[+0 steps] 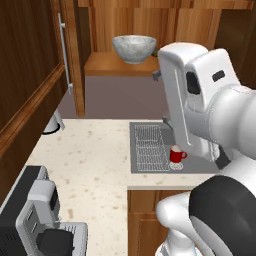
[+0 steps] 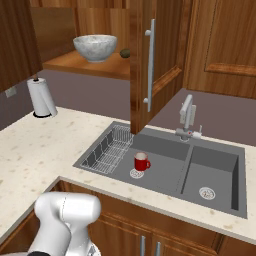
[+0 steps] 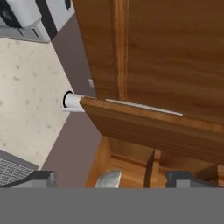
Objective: Pick the mug and place it in the sink. Pick the bowl and place it in the open cabinet and then close the cabinet.
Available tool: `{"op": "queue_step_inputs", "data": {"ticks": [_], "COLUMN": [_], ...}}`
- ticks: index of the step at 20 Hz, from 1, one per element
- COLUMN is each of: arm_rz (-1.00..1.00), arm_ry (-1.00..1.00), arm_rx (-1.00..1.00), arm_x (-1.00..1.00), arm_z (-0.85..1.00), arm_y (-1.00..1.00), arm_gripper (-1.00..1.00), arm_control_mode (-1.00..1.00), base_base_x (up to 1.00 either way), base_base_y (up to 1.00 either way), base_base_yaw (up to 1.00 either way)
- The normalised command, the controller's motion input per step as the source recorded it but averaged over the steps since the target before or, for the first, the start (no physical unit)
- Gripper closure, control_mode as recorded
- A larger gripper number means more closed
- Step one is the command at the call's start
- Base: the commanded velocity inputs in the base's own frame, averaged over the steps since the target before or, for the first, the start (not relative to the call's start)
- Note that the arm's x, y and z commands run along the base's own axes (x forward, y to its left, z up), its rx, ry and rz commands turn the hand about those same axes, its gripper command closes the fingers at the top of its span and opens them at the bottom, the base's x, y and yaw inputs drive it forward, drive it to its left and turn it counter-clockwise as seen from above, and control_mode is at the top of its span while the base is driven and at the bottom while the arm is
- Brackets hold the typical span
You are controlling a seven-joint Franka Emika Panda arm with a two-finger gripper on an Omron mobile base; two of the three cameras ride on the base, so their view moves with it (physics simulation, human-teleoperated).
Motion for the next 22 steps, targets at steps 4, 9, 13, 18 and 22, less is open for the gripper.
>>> {"op": "queue_step_inputs", "data": {"ticks": [4, 9, 13, 18, 22], "arm_rz": [0.00, 0.00, -0.01, -0.01, 0.00], "arm_ry": [-0.21, -0.12, -0.03, 0.00, 0.00], "arm_rx": [-0.11, -0.02, 0.00, 0.10, 0.16], "arm_x": [0.01, 0.00, 0.19, 0.29, 0.26], "arm_z": [-0.06, 0.00, 0.00, -0.10, -0.24], "arm_y": [0.28, 0.46, 0.46, 0.47, 0.38], "arm_gripper": [-1.00, -1.00, -1.00, -1.00, -1.00], "arm_control_mode": [-1.00, -1.00, -1.00, -1.00, -1.00], "base_base_x": [0.00, 0.00, 0.00, 0.00, 0.00], "base_base_y": [0.00, 0.00, 0.00, 0.00, 0.00], "base_base_yaw": [0.00, 0.00, 0.00, 0.00, 0.00]}}
